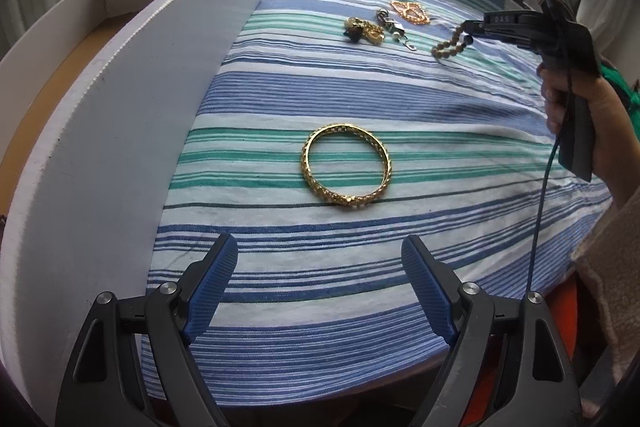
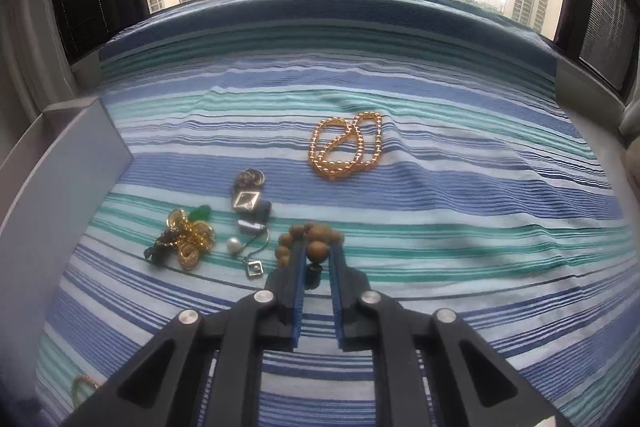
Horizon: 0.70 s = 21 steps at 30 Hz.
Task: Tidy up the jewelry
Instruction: 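Grasp the brown wooden bead bracelet with the right tool, then carry the wooden bracelet into the white tray with the right tool while the left tool brings the gold bangle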
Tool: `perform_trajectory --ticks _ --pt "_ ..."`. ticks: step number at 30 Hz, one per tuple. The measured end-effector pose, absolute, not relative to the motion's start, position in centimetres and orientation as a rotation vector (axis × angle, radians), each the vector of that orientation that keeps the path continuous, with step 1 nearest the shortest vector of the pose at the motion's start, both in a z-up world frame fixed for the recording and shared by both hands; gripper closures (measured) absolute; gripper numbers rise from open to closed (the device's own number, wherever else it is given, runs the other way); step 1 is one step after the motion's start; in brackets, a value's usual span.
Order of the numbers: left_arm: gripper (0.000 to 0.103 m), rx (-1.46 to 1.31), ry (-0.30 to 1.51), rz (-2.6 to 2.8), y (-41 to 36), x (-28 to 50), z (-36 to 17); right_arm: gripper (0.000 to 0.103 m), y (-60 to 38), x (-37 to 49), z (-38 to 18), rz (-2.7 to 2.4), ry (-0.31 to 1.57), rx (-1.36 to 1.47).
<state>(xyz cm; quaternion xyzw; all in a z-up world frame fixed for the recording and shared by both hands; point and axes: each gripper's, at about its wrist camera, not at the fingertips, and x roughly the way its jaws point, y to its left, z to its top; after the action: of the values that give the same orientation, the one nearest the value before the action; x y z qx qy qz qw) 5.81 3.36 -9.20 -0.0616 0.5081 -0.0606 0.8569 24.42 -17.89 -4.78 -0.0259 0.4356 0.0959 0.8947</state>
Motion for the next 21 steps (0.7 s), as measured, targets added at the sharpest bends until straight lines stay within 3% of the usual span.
perform_trajectory --ticks 21 --pt "0.018 -0.146 1.118 -0.131 2.5 5.9 -9.8 0.091 -25.6 10.0 -3.6 0.353 0.855 0.249"
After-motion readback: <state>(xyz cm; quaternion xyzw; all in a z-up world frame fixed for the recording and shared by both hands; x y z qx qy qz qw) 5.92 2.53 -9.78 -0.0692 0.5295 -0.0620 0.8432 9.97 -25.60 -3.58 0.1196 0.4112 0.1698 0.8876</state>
